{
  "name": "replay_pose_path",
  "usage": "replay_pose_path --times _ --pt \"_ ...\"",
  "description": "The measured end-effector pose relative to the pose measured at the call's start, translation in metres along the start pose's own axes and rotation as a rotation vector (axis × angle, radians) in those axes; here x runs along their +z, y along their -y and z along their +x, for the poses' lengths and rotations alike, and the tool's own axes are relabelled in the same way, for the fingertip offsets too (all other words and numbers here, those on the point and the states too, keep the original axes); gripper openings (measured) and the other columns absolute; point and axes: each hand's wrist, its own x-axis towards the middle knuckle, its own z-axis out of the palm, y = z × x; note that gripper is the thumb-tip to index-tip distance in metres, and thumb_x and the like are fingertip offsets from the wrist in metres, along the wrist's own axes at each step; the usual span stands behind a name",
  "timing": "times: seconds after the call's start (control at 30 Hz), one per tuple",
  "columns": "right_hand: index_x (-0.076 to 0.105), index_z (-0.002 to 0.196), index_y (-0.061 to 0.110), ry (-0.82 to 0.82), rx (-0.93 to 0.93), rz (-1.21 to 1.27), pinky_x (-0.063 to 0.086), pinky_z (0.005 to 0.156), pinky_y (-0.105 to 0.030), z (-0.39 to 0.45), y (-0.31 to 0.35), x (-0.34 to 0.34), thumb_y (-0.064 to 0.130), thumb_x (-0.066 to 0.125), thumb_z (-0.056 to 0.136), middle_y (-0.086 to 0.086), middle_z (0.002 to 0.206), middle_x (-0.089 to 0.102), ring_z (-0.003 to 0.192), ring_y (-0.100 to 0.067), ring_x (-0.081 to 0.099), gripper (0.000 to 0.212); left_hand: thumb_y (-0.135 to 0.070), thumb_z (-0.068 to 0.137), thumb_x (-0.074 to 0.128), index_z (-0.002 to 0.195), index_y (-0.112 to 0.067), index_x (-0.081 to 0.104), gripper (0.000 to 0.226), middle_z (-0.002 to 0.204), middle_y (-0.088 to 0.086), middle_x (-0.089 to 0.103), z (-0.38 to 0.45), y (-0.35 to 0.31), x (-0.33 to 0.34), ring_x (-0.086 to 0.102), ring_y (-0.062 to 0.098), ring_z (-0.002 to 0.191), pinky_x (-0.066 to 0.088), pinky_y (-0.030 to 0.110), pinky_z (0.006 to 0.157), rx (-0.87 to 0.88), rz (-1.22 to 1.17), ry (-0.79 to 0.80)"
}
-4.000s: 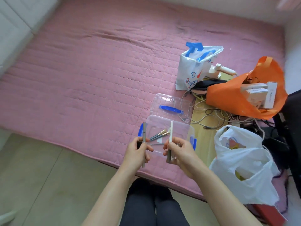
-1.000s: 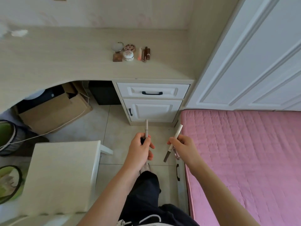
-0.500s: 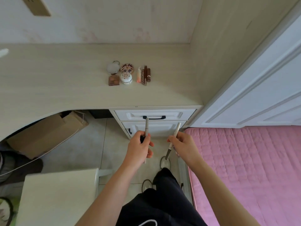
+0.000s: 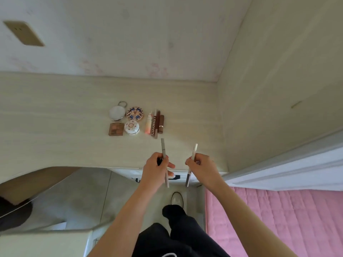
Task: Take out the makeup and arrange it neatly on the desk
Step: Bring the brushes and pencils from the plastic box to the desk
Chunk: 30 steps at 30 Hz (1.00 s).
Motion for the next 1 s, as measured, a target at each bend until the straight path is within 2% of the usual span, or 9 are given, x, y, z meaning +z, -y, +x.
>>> replay_pose_path --times 0.13,0.23,0.3,0.4,0.53,0.63,0.73,0.87,1.0 --pt "0.062 0.083 0.000 0.024 0.065 0.002 0.037 0.052 -0.026 0.043 0.007 -0.012 0.022 0.053 0.085 -0.005 0.062 0.053 0.053 -0.017 0.042 0.024 -0.026 0.098 0.048 0.093 -0.016 0.055 0.013 0.074 -0.006 0.072 0.037 -0.011 0.016 0.057 0.010 0.057 0.049 0.029 0.055 0.044 0.188 -0.031" --pt "0.060 0.077 0.007 0.023 0.091 -0.025 0.042 0.055 -0.028 0.069 0.012 -0.015 0.023 0.052 0.085 -0.003 0.064 0.058 0.054 -0.018 0.047 0.019 -0.024 0.098 0.047 0.091 -0.017 0.054 0.012 0.071 -0.009 0.071 0.061 -0.018 0.025 0.049 0.003 0.047 0.042 0.018 0.045 0.028 0.284 -0.013" --pt "0.057 0.072 0.013 0.032 0.096 -0.053 0.041 0.054 -0.027 0.085 0.015 -0.014 0.023 0.052 0.084 0.000 0.062 0.056 0.054 -0.018 0.048 0.016 -0.024 0.098 0.045 0.093 -0.017 0.053 0.012 0.076 -0.007 0.070 0.076 -0.023 0.031 0.057 0.010 0.059 0.047 0.020 0.051 -0.003 0.325 0.010" --pt "0.055 0.072 0.013 0.054 0.081 -0.090 0.037 0.051 -0.025 0.105 0.019 -0.011 0.021 0.052 0.084 0.002 0.061 0.053 0.056 -0.017 0.048 0.015 -0.021 0.098 0.046 0.097 -0.012 0.054 0.012 0.088 0.003 0.069 0.099 -0.031 0.037 0.065 0.021 0.071 0.057 0.034 0.061 -0.047 0.351 0.043" --pt "0.052 0.069 0.014 0.093 0.119 -0.095 0.038 0.050 -0.024 0.127 0.021 -0.007 0.021 0.052 0.086 0.001 0.063 0.053 0.053 -0.016 0.047 0.018 -0.015 0.096 0.049 0.100 -0.002 0.052 0.013 0.096 0.018 0.064 0.130 -0.040 0.041 0.067 0.033 0.081 0.058 0.047 0.071 -0.050 0.454 0.035" --pt "0.051 0.068 0.014 0.120 0.145 -0.122 0.042 0.053 -0.028 0.141 0.020 -0.003 0.019 0.054 0.086 0.001 0.064 0.052 0.057 -0.018 0.050 0.018 -0.016 0.097 0.044 0.103 -0.003 0.051 0.016 0.102 0.019 0.063 0.150 -0.046 0.045 0.065 0.037 0.090 0.055 0.041 0.072 0.003 0.697 0.009" --pt "0.056 0.076 0.011 0.145 0.142 -0.152 0.043 0.054 -0.028 0.153 0.021 -0.001 0.019 0.054 0.085 0.000 0.066 0.055 0.060 -0.020 0.053 0.012 -0.011 0.099 0.041 0.112 -0.006 0.049 0.016 0.109 0.014 0.063 0.167 -0.050 0.050 0.063 0.033 0.099 0.044 0.035 0.067 0.035 0.909 0.006" --pt "0.058 0.082 0.009 0.149 0.144 -0.172 0.044 0.056 -0.027 0.169 0.024 0.003 0.021 0.055 0.086 -0.004 0.072 0.058 0.058 -0.019 0.053 0.013 -0.007 0.097 0.040 0.112 -0.003 0.051 0.018 0.108 0.016 0.063 0.185 -0.051 0.052 0.064 0.034 0.099 0.045 0.036 0.066 0.029 0.981 0.036" --pt "0.055 0.074 0.011 0.150 0.140 -0.187 0.043 0.056 -0.027 0.181 0.028 0.006 0.021 0.059 0.082 -0.002 0.066 0.054 0.062 -0.022 0.053 0.013 -0.007 0.097 0.043 0.113 -0.002 0.052 0.019 0.110 0.016 0.063 0.193 -0.049 0.049 0.063 0.033 0.102 0.048 0.036 0.073 0.046 1.058 0.070"
